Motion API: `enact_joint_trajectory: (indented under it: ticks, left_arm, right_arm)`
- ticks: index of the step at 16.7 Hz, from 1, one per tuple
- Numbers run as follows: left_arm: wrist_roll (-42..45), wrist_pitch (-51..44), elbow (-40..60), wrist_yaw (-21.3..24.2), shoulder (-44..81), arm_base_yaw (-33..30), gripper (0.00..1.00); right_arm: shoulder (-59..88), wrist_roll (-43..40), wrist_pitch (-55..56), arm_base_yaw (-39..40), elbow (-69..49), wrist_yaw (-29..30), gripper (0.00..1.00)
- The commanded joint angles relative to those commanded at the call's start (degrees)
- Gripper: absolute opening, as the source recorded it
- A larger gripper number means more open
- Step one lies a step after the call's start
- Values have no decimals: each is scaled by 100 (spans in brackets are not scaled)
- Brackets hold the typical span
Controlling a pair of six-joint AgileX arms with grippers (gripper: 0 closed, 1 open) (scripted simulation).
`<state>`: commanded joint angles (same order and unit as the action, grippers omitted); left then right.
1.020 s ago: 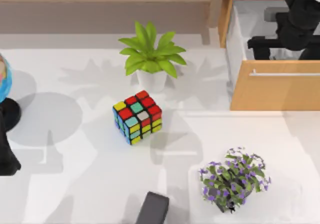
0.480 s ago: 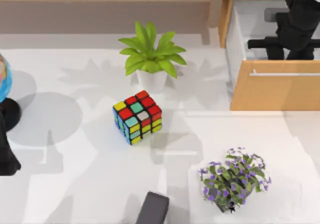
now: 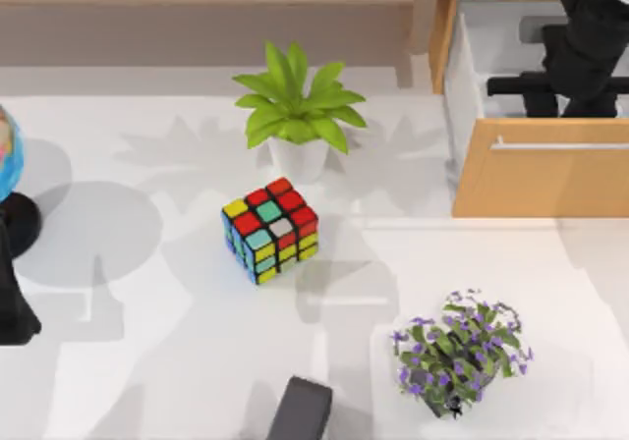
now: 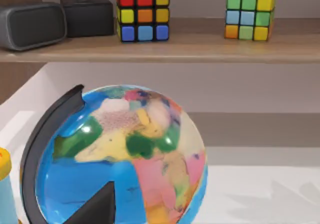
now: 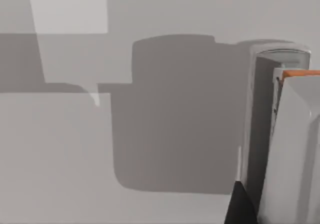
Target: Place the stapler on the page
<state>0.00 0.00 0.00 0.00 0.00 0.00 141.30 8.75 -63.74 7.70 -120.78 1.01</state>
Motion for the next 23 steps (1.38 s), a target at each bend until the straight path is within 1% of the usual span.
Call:
enact_joint_trajectory:
  ticks: [5,9,12,17,23]
  left_arm:
    - [0,0,0,0,0,0,100]
    - [0,0,0,0,0,0,100]
    - [0,0,0,0,0,0,100]
    - [0,0,0,0,0,0,100]
    - [0,0,0,0,0,0,100]
  right_arm:
    - [-352,-237,-65,11,146,-26,0]
    - [-1099,-715,34,-58,508,-138,0]
    - [-1835,-1141,227,-294,831,-245,0]
    - [-3024,-1926,552,-1153,1714,-370,0]
    - [-4061,-2874,798,-2472,3263,-450,0]
